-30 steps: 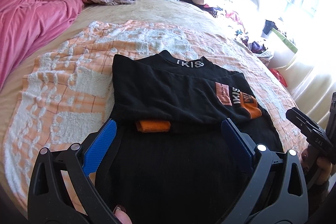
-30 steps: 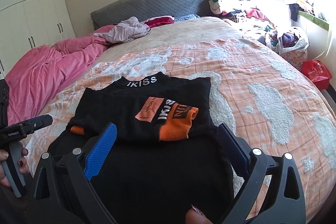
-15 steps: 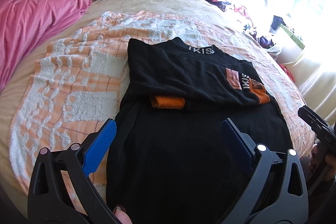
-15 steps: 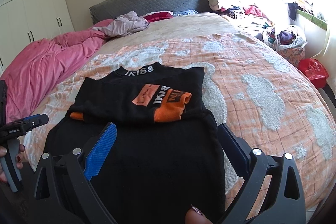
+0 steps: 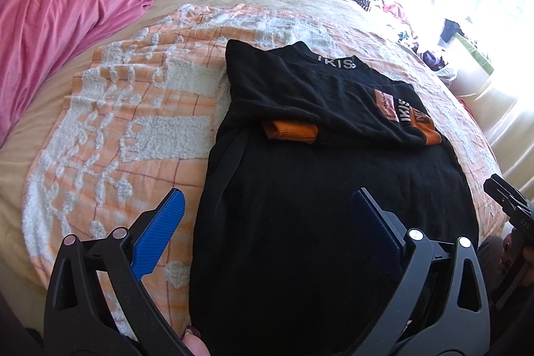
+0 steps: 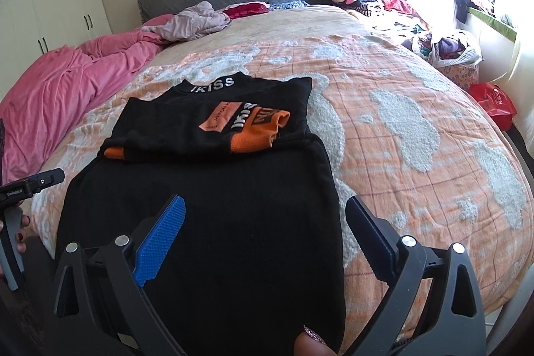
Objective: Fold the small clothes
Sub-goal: 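Move both tools back toward the sweatshirt hem, then close the right tool on the hem while the left tool grasps the hem too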
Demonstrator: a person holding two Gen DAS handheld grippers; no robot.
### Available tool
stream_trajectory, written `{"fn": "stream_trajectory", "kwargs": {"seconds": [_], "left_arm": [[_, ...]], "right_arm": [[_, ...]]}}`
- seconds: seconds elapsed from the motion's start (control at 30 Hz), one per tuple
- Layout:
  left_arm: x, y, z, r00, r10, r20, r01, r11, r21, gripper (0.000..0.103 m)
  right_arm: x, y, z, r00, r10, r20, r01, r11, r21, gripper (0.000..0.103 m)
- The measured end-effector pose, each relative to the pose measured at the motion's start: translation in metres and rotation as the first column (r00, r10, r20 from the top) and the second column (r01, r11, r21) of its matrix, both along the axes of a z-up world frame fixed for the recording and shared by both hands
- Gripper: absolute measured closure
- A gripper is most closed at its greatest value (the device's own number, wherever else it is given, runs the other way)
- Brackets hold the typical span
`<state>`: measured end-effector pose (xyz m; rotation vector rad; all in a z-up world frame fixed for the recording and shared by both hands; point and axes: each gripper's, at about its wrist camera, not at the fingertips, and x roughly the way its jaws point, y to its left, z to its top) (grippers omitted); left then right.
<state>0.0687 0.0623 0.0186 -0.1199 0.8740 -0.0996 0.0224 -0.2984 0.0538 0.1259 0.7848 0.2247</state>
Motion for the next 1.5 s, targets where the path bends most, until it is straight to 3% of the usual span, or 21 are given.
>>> {"fn": "stream_trajectory", "kwargs": {"seconds": [0.7,1.5], "left_arm": [[-0.033,0.024,-0.028,0.995,0.041,-0.093,-0.035,0.998,0.058,0.009],[-0.060,0.038,-0.055,0.980,0.025,-0.196,-0.017,0.999,0.043,0.009]], "right_arm": [[-0.035,-0.006,-0.028,0.993,0.040,-0.111,-0.046,0.997,-0.057,0.007],[-0.056,-0.004,-0.064,0.955,0.076,-0.285,-0.108,0.989,-0.100,0.007]]}}
